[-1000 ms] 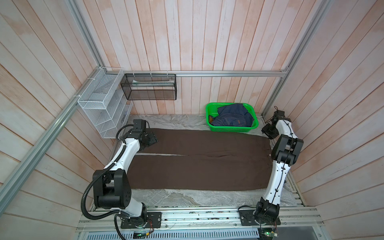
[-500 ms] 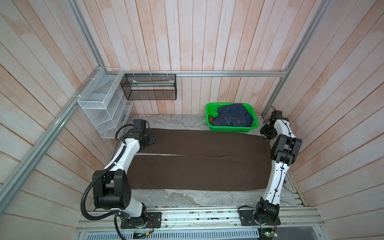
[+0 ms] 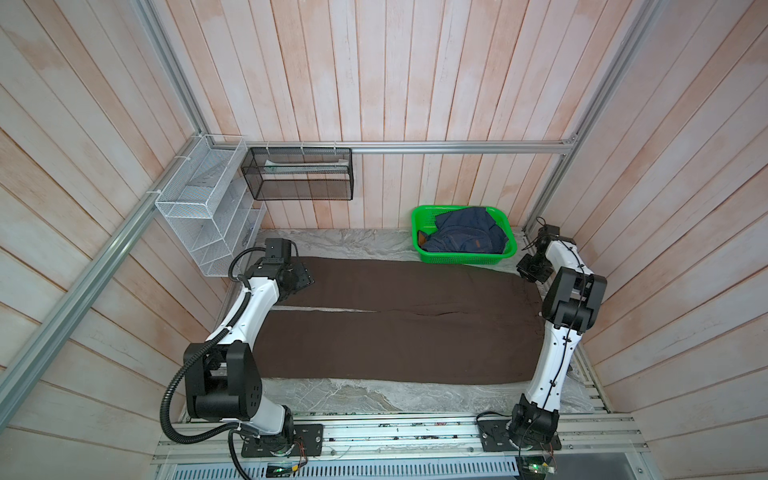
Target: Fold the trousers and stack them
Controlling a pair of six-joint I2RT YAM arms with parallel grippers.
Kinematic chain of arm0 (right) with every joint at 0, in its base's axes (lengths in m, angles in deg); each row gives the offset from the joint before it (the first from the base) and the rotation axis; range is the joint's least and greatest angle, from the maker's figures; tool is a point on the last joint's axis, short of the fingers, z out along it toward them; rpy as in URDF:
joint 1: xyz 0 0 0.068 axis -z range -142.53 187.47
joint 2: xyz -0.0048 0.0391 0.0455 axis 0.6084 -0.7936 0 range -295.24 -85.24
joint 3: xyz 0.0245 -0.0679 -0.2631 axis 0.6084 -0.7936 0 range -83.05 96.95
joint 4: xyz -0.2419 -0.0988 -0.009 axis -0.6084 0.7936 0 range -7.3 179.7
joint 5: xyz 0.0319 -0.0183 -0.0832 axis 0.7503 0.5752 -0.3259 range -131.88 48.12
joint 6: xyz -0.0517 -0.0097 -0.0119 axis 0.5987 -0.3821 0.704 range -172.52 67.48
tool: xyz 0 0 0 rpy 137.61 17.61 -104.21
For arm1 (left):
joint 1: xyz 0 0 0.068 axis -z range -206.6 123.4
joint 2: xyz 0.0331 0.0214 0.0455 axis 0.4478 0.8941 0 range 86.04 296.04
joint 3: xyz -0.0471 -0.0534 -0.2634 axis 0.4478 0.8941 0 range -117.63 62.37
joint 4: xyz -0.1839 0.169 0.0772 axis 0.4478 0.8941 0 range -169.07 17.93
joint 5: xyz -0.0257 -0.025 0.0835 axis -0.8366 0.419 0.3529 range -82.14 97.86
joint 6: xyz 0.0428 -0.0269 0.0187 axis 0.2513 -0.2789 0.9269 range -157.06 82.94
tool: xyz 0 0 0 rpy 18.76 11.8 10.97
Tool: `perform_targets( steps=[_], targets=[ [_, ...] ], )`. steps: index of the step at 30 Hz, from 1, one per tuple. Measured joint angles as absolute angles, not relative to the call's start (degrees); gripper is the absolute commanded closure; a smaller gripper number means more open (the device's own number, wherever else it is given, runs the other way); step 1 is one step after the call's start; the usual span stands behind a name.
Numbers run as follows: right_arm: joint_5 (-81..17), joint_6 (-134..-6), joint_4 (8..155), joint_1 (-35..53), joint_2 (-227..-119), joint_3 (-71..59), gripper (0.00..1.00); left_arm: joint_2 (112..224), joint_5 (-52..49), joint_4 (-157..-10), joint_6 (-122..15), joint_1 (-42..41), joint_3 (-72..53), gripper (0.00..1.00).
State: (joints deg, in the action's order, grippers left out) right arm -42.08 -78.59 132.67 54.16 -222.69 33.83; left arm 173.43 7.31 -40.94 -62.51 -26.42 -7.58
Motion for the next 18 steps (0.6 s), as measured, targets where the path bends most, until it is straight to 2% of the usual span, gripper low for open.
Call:
perform_targets(
  steps=[1, 8, 18],
  targets=[
    [-42.0, -78.6, 132.6, 54.2, -222.7, 33.8, 1.00, 173.3, 7.3, -40.9, -62.5, -26.5, -7.7, 0.23],
    [-40.9, -78.9, 132.2, 54.1, -219.0, 29.9, 1.00, 173.2, 8.1, -40.9, -62.3, -27.4, -8.9, 0.24],
    [-39.8, -79.2, 128.3, 53.9, -205.4, 17.6, 1.00, 176.0, 9.6, -38.3, -62.1, -28.3, -15.3, 0.21]
  ],
)
